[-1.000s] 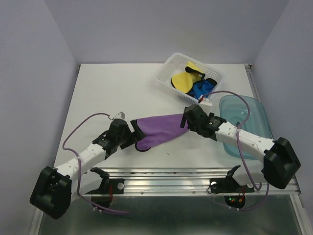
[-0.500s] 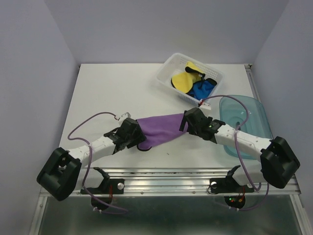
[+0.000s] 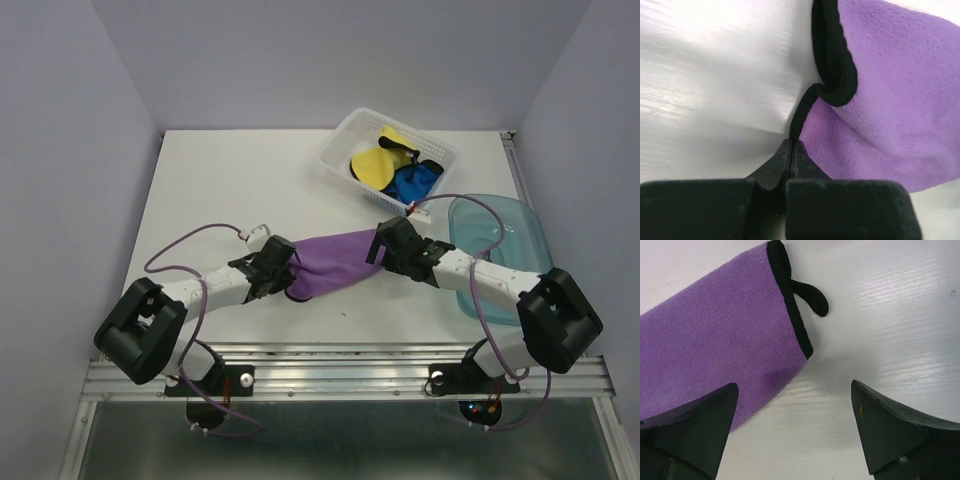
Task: Fold and stack the towels
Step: Flatten out the crumpled towel
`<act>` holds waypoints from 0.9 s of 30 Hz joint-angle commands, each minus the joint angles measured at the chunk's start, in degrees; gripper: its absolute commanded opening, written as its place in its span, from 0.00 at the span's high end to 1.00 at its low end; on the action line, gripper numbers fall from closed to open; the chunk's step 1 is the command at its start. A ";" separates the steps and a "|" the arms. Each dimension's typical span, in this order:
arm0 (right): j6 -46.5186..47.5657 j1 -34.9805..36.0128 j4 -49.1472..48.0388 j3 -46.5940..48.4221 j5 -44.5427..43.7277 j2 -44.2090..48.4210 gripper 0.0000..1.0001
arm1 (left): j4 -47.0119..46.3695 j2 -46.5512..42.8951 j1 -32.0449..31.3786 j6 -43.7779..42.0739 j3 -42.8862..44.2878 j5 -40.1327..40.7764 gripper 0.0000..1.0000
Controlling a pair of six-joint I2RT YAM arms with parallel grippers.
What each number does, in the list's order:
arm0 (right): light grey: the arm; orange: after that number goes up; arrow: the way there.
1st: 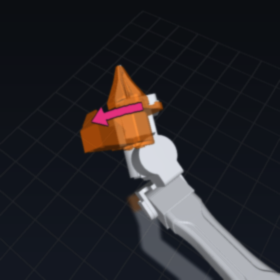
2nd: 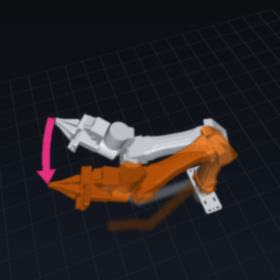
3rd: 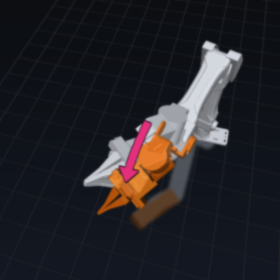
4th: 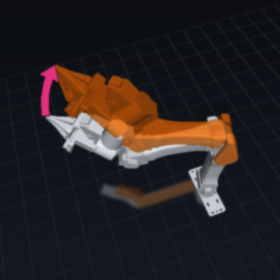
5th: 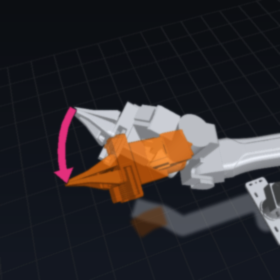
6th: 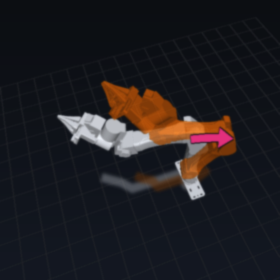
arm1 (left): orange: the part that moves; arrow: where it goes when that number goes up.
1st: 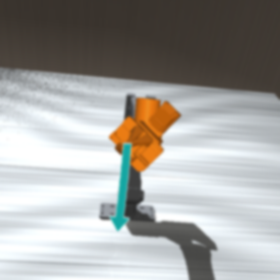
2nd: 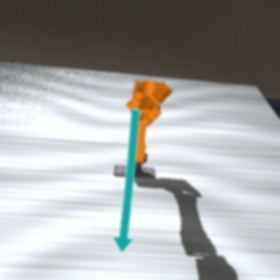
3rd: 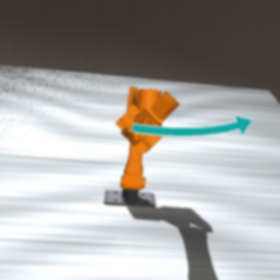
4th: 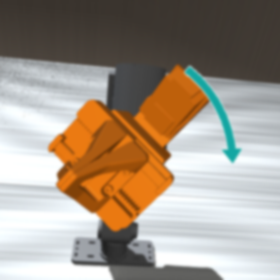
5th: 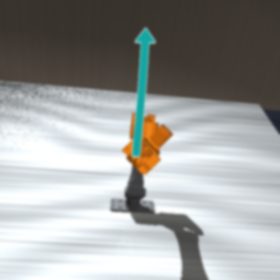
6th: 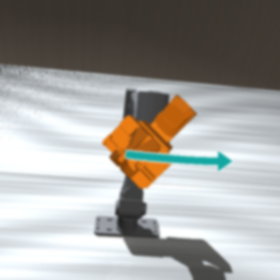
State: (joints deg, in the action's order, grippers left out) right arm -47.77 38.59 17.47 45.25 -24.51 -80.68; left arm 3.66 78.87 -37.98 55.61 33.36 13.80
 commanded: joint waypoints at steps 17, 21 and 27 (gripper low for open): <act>4.87 -0.53 -10.53 4.84 5.25 -8.88 0.85 | 0.29 -18.57 -1.05 -4.81 -4.19 1.76 1.00; 6.99 -0.18 -5.45 6.95 10.09 -4.58 0.99 | 0.03 -24.89 -1.05 -6.22 -4.01 -0.26 1.00; 6.81 0.52 11.30 12.13 14.49 5.79 0.99 | -0.50 -39.57 -1.05 -8.68 -4.45 -4.92 1.00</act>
State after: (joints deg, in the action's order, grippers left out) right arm -41.98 38.37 17.87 50.98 -13.69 -80.93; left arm 4.99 45.74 -38.68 49.47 29.56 11.35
